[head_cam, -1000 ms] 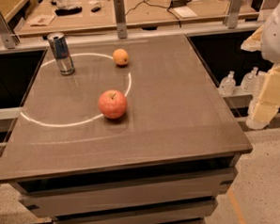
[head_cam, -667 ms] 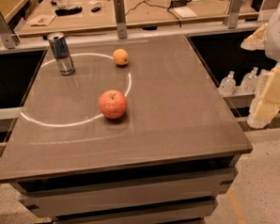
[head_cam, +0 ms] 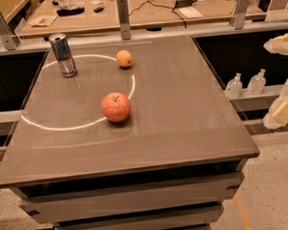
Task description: Pick redbull can
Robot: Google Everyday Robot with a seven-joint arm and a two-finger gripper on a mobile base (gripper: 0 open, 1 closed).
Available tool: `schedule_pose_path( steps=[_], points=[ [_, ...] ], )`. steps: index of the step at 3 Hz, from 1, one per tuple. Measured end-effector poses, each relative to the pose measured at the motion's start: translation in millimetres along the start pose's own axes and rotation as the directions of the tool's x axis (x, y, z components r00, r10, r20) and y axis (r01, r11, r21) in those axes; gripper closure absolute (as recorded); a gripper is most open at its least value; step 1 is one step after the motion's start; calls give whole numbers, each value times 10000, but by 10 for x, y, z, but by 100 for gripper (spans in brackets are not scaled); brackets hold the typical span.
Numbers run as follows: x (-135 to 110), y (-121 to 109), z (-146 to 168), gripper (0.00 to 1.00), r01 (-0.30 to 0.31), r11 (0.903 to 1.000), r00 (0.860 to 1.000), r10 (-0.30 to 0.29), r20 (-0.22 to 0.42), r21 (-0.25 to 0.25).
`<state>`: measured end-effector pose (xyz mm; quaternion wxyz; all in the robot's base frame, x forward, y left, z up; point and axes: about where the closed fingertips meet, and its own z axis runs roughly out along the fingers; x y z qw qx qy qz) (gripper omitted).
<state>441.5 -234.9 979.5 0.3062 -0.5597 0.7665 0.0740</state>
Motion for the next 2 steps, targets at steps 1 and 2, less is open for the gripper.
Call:
schedule_pose_path(
  steps=[1,2],
  points=[
    [-42,26,35,0,-230,9997,9828,228,1834,-9],
    [-320,92,66,0,-107,9999,9235,119,3834,-53]
  ],
)
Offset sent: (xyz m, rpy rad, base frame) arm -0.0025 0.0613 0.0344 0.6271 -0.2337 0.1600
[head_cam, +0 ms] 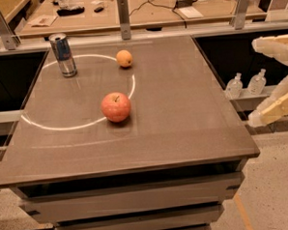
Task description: Pick redbull can
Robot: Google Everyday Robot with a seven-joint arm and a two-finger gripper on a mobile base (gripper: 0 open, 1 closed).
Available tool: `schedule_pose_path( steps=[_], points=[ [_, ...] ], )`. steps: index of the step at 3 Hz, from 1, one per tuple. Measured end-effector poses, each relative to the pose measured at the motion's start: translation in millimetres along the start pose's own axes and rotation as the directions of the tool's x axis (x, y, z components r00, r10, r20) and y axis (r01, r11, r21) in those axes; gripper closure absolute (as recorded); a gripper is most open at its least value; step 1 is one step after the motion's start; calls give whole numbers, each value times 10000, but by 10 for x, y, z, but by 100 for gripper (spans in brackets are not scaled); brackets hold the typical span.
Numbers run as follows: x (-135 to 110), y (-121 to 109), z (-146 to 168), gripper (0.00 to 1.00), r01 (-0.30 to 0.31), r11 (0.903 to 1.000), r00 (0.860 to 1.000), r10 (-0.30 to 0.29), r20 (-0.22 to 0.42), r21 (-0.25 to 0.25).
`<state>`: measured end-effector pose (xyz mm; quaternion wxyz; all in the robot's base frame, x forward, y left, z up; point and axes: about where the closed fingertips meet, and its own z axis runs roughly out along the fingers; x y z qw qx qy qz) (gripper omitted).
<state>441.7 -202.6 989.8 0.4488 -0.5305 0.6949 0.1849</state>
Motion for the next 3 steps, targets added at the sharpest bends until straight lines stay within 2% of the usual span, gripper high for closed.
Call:
schedule_pose_path(
  steps=[1,2,3],
  points=[
    [-304,20,175,0,-24,9998,9919,51,1266,-213],
    [-564,-113,487,0,-248,9977,9815,364,1880,-637],
    [-915,-122,1013,0,-13,9860,9688,426,2441,-1668]
  ],
)
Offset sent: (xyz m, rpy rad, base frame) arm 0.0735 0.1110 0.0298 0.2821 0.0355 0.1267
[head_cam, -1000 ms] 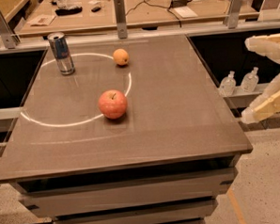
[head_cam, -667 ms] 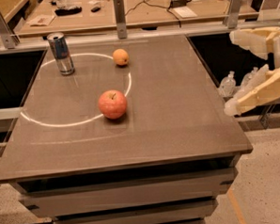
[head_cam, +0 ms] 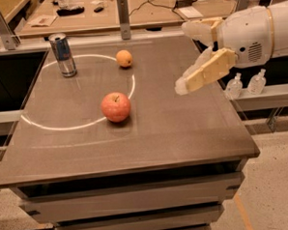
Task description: Pick redbull can
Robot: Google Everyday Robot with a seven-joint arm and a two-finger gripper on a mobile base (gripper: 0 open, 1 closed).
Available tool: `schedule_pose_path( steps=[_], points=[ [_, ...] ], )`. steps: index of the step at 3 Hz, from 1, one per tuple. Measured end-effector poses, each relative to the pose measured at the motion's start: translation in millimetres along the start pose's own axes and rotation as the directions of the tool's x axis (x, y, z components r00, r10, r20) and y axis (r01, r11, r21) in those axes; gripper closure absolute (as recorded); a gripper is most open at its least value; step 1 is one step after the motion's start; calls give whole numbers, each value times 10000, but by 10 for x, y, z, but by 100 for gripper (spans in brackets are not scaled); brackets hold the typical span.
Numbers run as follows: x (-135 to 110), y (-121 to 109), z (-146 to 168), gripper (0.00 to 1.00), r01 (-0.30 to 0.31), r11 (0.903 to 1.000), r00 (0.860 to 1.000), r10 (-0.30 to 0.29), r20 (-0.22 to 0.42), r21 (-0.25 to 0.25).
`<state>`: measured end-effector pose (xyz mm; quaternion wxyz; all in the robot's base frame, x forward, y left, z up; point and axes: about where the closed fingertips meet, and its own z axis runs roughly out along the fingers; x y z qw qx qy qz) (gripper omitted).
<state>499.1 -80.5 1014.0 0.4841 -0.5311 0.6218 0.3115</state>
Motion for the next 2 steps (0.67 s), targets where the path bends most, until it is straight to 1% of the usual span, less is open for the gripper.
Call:
schedule_pose_path(
  steps=[1,2],
  points=[
    [11,-41,131,0,-33,10000,10000,32,-34,-8],
    [0,-314,600,0,-218,9998,9997,218,78,7]
  ],
)
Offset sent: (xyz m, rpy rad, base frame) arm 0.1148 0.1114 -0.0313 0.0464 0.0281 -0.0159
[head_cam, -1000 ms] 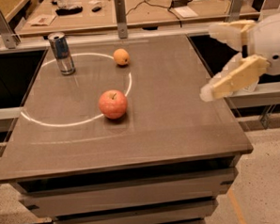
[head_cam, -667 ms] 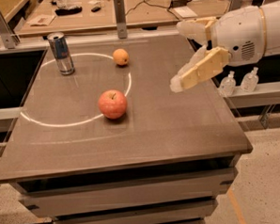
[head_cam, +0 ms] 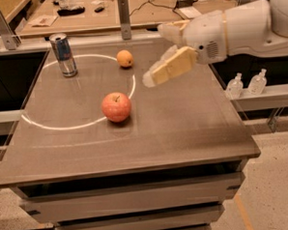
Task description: Pick redbull can
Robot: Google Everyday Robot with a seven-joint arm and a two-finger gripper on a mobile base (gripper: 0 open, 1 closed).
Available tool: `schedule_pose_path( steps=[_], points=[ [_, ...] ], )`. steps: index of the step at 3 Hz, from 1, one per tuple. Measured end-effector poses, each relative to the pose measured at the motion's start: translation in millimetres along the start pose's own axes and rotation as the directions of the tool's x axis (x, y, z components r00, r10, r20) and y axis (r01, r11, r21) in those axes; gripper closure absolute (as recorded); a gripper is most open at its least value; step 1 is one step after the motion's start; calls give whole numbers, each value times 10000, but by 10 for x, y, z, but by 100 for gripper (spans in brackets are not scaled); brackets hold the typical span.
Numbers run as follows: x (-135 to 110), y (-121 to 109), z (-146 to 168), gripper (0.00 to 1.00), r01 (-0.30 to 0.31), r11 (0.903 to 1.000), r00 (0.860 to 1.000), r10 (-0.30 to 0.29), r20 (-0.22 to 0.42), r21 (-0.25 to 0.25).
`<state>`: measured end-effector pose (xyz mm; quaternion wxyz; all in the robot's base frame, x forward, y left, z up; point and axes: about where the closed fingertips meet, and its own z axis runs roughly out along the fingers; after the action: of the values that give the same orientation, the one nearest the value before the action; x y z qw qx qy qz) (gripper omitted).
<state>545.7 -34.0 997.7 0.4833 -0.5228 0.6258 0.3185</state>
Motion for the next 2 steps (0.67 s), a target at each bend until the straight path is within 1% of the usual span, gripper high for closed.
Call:
schedule_pose_path(
  steps=[1,2],
  points=[
    [-136,-249,594,0,337,9993,9992,-335,220,-127],
    [-223,-410,1070,0,690,9973,9971,-682,341,-234]
  ],
)
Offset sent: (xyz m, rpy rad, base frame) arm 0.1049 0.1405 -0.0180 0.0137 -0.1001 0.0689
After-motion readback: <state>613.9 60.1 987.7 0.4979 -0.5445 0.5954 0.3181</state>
